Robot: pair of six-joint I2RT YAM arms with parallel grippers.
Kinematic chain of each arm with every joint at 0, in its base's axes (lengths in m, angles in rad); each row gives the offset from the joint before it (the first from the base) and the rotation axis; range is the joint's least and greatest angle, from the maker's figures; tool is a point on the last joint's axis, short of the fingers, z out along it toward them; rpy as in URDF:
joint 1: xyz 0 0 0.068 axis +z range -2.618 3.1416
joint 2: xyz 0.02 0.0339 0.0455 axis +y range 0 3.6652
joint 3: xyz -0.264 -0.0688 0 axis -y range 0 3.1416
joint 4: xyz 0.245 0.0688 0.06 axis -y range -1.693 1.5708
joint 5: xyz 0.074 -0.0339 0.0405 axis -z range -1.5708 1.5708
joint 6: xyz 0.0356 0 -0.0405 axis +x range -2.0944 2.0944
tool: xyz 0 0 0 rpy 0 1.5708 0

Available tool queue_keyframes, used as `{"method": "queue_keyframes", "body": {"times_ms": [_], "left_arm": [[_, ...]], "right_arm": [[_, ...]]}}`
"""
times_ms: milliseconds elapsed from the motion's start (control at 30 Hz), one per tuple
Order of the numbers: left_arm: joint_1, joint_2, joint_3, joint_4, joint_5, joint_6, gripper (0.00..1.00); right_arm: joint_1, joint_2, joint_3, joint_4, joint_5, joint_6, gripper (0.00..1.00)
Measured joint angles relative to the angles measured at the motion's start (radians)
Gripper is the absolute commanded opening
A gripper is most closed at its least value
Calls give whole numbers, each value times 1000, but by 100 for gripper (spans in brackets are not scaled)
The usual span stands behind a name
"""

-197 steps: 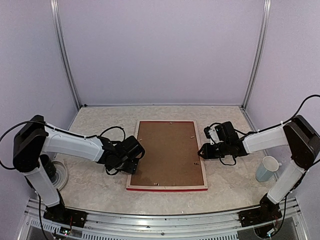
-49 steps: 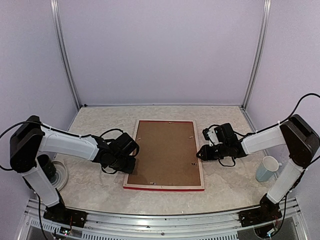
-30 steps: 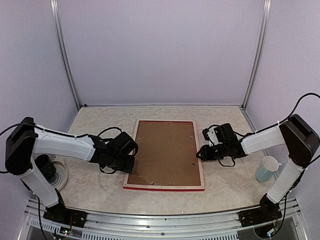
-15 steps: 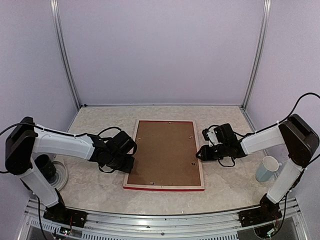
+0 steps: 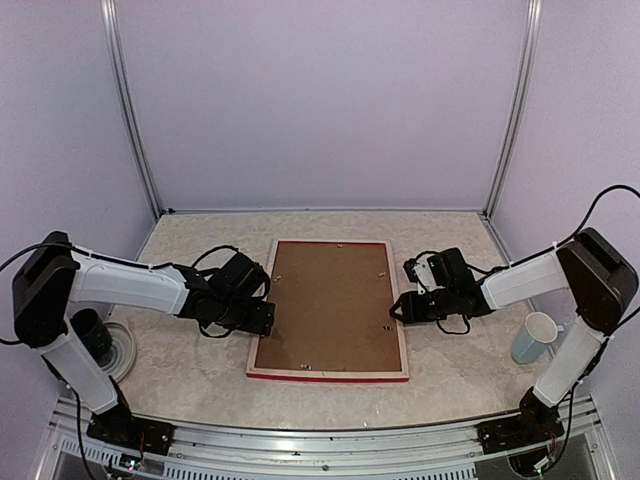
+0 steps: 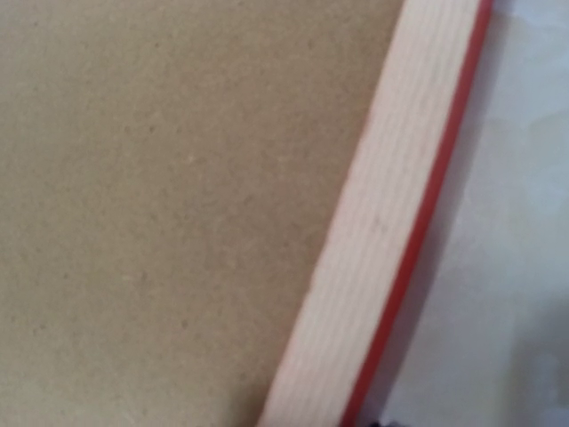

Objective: Put the photo into the frame
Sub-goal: Press the fastener onto the backboard.

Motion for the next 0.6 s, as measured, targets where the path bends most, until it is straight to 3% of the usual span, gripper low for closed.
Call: {"method": "queue_keyframes", "body": {"times_ms": [133, 267, 400, 600], "left_arm": [[46, -1, 0, 54, -14, -7, 83], [97, -1, -1, 113, -21, -7, 93], [148, -2, -28, 215, 0, -3, 98], [208, -2, -90, 338, 76, 11, 99]], "right_arm": [[1, -8, -7, 4, -5, -13, 62], [5, -42, -28, 6, -11, -23, 72], [7, -89, -43, 8, -15, -41, 75], [26, -158, -33, -27, 5, -69, 75]]}}
